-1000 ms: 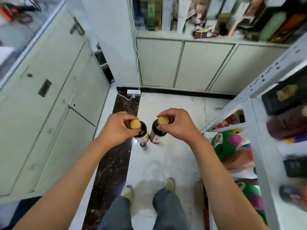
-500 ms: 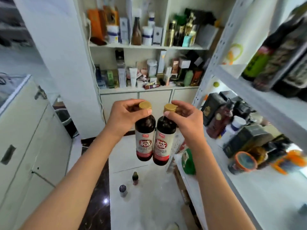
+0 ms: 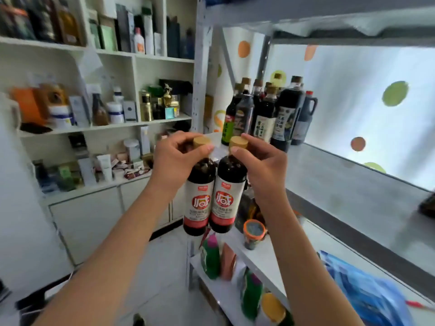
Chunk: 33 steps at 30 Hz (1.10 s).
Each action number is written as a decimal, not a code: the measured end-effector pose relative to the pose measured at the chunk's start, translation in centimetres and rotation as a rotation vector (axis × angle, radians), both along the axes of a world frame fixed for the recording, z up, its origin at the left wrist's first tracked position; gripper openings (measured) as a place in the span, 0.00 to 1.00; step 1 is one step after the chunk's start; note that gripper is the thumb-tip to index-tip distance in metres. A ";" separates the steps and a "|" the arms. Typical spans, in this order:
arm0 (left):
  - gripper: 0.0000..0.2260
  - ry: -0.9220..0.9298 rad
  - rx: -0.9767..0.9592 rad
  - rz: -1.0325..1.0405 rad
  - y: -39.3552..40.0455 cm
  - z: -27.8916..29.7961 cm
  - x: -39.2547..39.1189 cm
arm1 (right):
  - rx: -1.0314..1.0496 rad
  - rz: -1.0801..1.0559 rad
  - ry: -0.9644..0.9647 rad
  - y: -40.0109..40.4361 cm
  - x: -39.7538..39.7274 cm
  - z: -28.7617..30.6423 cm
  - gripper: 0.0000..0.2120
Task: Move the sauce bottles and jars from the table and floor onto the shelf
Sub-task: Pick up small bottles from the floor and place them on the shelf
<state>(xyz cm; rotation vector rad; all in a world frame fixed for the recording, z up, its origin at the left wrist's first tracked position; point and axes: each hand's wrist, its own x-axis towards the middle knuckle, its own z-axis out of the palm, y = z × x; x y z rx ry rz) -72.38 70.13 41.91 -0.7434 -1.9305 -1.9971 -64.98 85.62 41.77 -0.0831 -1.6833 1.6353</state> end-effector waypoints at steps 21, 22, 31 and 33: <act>0.02 0.130 0.031 -0.327 26.2 10.2 5.3 | 0.059 -0.456 0.066 21.3 8.1 8.5 0.06; 0.04 0.120 0.015 -0.325 26.9 9.6 5.1 | 0.071 -0.468 0.048 21.7 7.9 8.0 0.06; 0.04 0.060 -0.003 -0.341 29.7 6.9 3.7 | 0.117 -0.512 0.021 23.4 6.7 6.4 0.18; 0.05 0.049 -0.027 -0.335 29.5 5.9 3.1 | 0.151 -0.522 -0.016 23.4 6.3 6.3 0.19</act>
